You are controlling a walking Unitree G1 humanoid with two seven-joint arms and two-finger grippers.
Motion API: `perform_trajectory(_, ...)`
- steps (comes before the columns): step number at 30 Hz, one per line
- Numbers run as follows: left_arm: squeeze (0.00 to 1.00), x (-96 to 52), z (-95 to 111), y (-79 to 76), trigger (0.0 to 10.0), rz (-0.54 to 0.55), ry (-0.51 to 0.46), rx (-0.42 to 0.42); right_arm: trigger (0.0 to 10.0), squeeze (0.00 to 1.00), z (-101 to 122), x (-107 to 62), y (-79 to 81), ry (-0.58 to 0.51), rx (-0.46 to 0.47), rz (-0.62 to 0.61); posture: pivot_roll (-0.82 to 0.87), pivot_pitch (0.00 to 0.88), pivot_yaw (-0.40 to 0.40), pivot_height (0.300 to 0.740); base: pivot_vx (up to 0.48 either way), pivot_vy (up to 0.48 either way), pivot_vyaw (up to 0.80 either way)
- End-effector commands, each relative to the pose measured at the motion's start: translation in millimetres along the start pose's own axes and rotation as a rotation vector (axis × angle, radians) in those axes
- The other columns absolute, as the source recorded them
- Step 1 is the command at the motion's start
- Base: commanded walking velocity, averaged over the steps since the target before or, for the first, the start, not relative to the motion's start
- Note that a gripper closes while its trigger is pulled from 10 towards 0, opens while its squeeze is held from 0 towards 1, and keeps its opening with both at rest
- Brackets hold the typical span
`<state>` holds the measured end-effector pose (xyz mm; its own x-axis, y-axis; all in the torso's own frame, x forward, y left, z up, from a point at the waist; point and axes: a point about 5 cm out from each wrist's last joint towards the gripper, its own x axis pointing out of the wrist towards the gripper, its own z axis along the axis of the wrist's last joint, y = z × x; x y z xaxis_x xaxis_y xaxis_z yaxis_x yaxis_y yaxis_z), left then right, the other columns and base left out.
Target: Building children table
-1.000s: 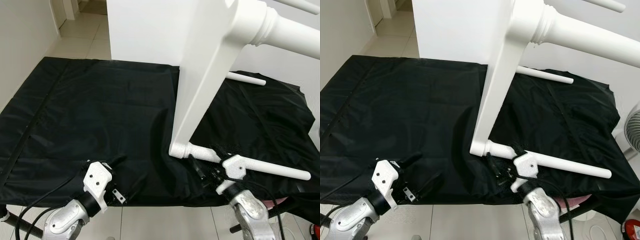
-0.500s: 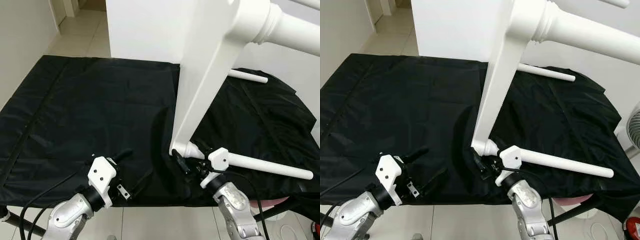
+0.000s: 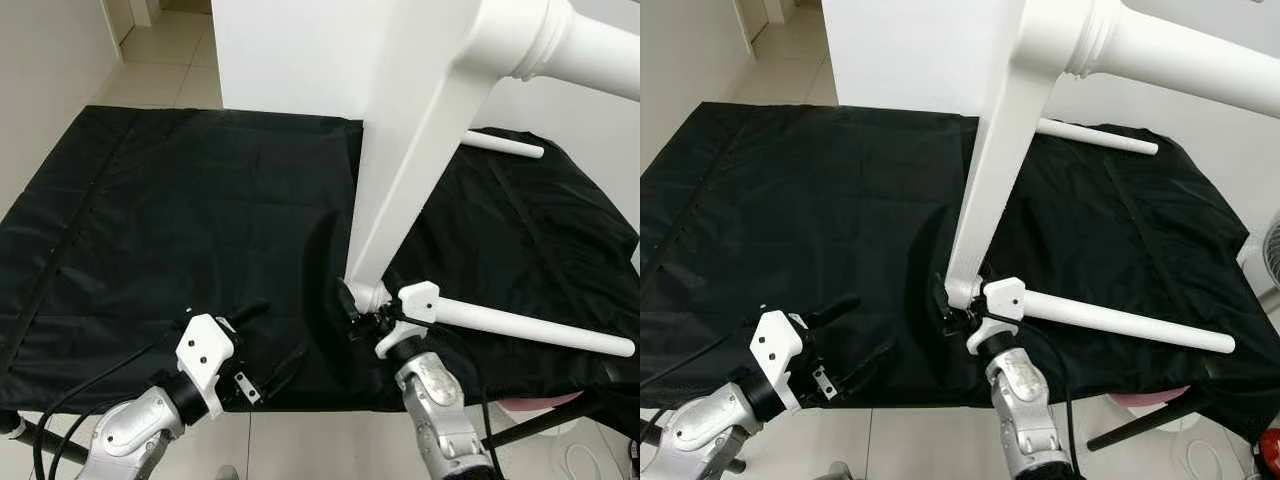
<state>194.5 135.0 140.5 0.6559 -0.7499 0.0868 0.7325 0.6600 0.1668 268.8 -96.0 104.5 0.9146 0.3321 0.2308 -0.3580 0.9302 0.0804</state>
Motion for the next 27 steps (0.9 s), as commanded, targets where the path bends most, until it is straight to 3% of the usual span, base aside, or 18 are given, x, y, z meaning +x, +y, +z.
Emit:
perform_trajectory(1,0.00,-2.0,0.4,-0.7,10.0,0.000,0.007,-0.006,10.0,0.00,-3.8,2.6,3.8,0.010,-0.009,-0.012,0.13,0.077,-0.026,0.740,0.000,0.000,0.00)
perform_trajectory(17,0.00,-5.6,1.2,0.3,10.0,0.002,0.023,0.001,10.0,0.00,-1.2,31.4,19.1,-0.014,-0.072,-0.213,0.15,0.071,-0.027,0.740,0.000,0.000,0.00)
perform_trajectory(27,0.00,-6.1,0.0,2.2,10.0,0.010,0.026,0.009,10.0,0.00,4.9,51.7,29.8,-0.038,-0.089,-0.235,0.16,0.061,-0.034,0.740,0.000,0.000,0.00)
